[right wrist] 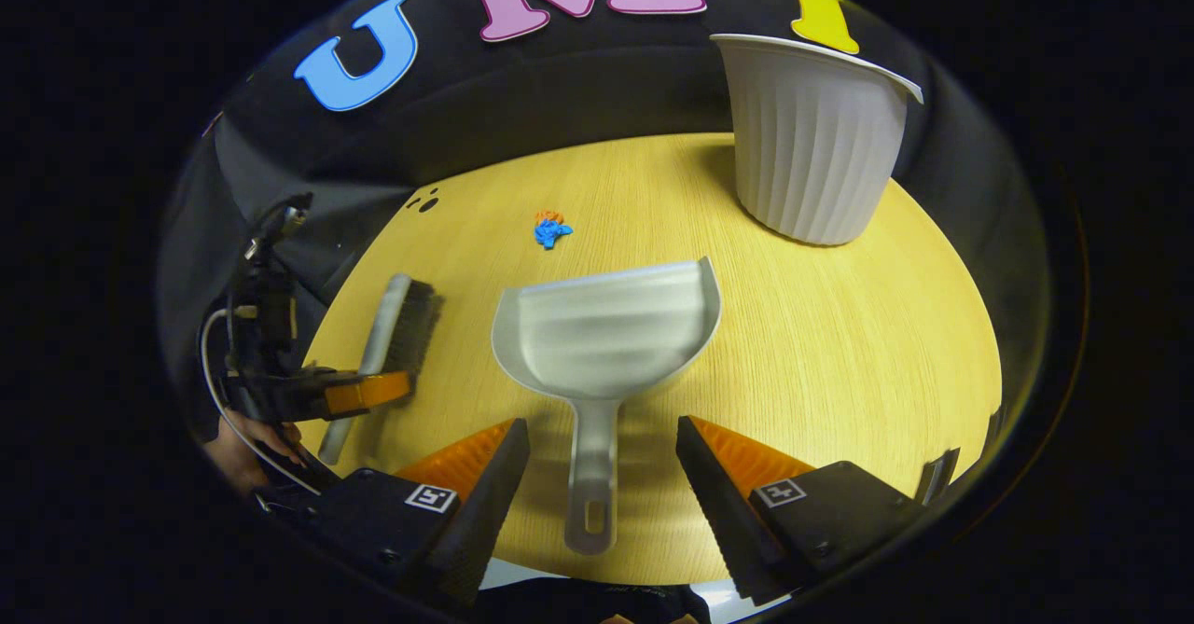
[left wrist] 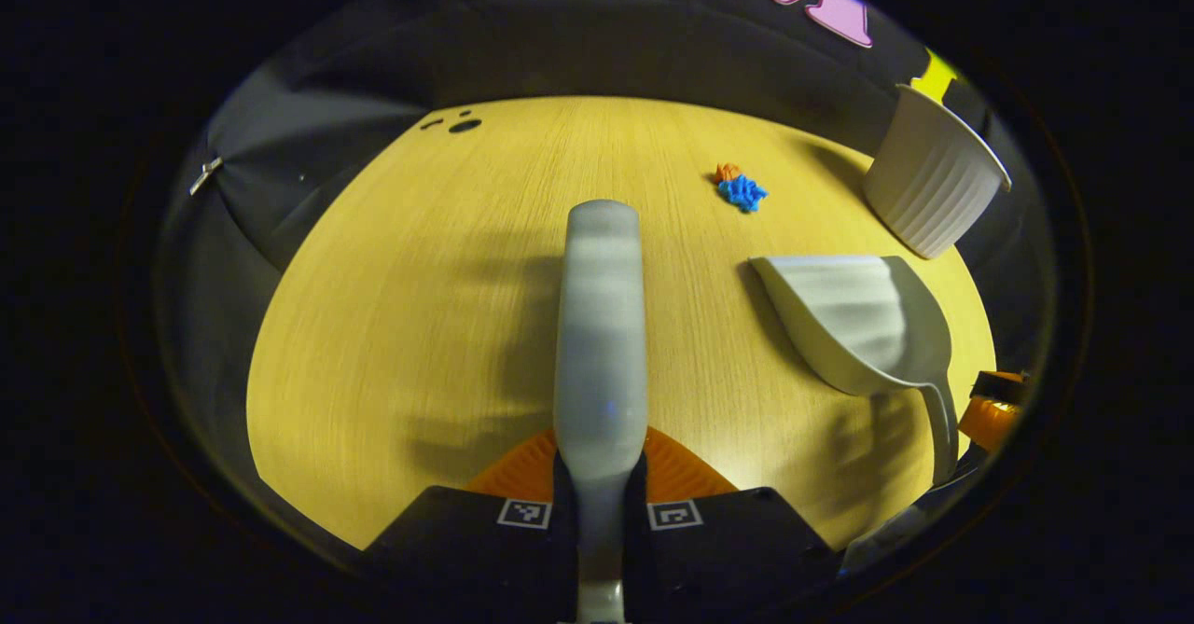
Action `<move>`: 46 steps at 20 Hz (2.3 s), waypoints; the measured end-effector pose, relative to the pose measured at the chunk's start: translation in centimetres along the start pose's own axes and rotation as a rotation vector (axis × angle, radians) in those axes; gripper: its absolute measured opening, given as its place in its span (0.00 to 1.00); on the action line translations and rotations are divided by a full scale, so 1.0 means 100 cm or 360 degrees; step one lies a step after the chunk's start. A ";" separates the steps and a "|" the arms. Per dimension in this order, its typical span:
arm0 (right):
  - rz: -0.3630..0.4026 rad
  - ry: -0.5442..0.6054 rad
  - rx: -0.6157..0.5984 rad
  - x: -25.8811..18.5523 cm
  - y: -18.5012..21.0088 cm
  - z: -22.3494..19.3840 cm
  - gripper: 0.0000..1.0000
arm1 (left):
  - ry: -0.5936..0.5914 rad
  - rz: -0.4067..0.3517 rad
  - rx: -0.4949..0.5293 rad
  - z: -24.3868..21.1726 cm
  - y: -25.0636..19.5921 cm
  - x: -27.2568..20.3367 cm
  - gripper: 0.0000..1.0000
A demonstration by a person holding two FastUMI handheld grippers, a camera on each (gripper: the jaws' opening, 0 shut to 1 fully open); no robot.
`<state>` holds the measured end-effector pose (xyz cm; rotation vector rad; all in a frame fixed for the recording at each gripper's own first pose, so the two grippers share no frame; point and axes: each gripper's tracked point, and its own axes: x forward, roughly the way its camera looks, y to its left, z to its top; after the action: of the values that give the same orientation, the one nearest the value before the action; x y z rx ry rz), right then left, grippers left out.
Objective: Pick up the small broom and dustpan from the desktop, sweep the trash into the dustpan with the broom, and then empty the trash into the garbage bin.
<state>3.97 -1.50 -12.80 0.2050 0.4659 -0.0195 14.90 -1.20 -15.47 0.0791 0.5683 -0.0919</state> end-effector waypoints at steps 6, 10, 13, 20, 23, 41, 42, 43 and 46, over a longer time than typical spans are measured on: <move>-0.0063 0.0093 -0.0001 0.021 -0.001 -0.011 0.99 | -0.0141 -0.0017 -0.0028 0.006 -0.004 -0.044 0.23; -0.0144 0.0191 -0.0053 0.047 -0.010 -0.020 0.99 | -0.0185 -0.0003 -0.0068 0.000 0.000 -0.069 0.23; -0.0177 0.0272 -0.0057 0.059 -0.013 -0.027 0.99 | -0.0201 0.0036 -0.0068 -0.006 0.008 -0.081 0.23; -0.0234 0.0363 -0.0094 0.076 -0.015 -0.030 0.94 | -0.0183 0.0082 -0.0168 -0.017 0.022 -0.088 0.23; -0.0247 0.0362 -0.0124 0.082 -0.015 -0.027 0.76 | -0.0166 0.0094 -0.0192 -0.018 0.025 -0.085 0.23; -0.0015 0.0430 -0.0342 0.078 -0.038 -0.015 0.34 | -0.0072 0.0041 -0.0009 0.067 0.024 -0.007 0.23; -0.0017 0.0430 -0.0348 0.076 -0.043 -0.012 0.34 | -0.0075 0.0031 0.0028 0.079 0.024 0.001 0.23; -0.0014 0.0433 -0.0345 0.074 -0.046 -0.012 0.34 | -0.0075 0.0017 0.0065 0.090 0.023 0.008 0.23; -0.0003 0.0437 -0.0333 0.064 -0.059 -0.008 0.34 | -0.0070 -0.0020 0.0197 0.120 0.015 0.038 0.23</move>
<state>8.95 -6.93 -17.53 0.0003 0.7371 0.0559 24.64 -1.18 -7.37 0.1935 0.5192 -0.1410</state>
